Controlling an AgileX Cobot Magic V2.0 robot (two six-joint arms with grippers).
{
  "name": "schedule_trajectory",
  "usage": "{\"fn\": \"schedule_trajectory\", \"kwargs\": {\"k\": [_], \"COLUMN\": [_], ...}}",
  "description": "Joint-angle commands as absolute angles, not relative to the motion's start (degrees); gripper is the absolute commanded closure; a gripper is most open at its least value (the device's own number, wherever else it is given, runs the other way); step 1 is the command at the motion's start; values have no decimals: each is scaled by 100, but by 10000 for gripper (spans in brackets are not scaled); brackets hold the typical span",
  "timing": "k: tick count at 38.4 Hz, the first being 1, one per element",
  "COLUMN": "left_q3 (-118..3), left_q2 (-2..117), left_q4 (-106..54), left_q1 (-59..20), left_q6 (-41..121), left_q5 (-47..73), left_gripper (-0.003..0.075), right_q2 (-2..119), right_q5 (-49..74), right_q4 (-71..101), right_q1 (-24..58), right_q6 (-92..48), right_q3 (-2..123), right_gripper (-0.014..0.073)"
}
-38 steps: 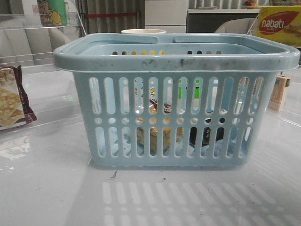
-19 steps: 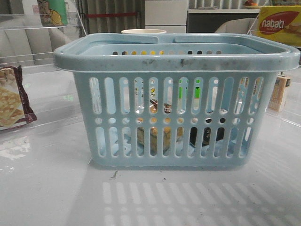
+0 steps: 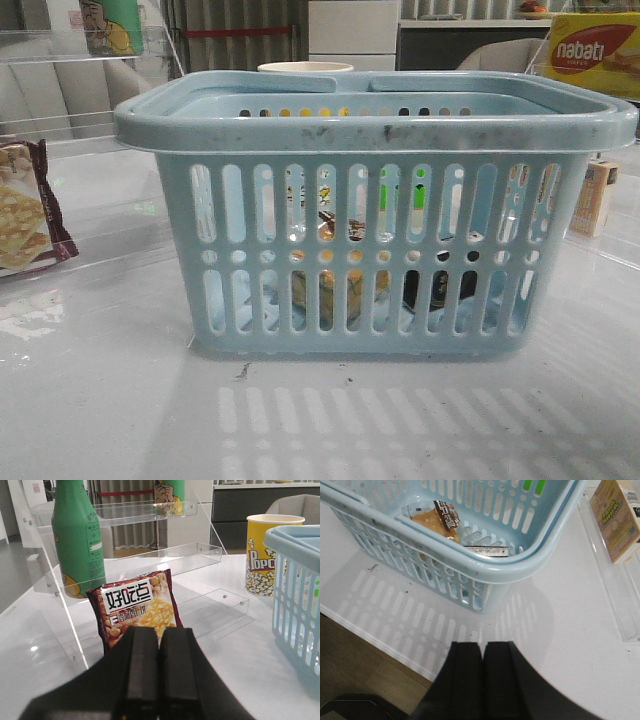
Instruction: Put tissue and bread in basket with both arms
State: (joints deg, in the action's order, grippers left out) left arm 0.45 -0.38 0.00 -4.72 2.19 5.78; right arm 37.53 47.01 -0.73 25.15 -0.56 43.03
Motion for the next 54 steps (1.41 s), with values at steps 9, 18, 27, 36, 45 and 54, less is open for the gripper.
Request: {"fn": "schedule_trajectory", "kwargs": {"k": [9,18,27,36,45,54], "left_q3": [39,39,39,39,39,39], "left_q2": [-138,-138,-138,-138,-138,-138], "left_q4": [-73,-73,-73,-73,-73,-73], "left_q1": [-459,-459,-459,-459,-459,-459], "left_q6": [207,207,207,207,207,207], "left_q5": [-449,-449,-449,-449,-449,-449], "left_gripper": [629,629,629,629,629,629], "right_q2": [3768,3768,3768,3768,3678,2815], "right_q5": [4343,4343,4343,4343,4322,3006], "right_q4": [-143,-143,-143,-143,-194,-217], "right_q1": [2494,2494,2494,2494,2445,1710], "right_q6": [-105,-105,-105,-105,-105,-105], "right_q3": [4450,4450,4450,4450,4403,3549], "right_gripper": [539,539,539,539,539,539]}}
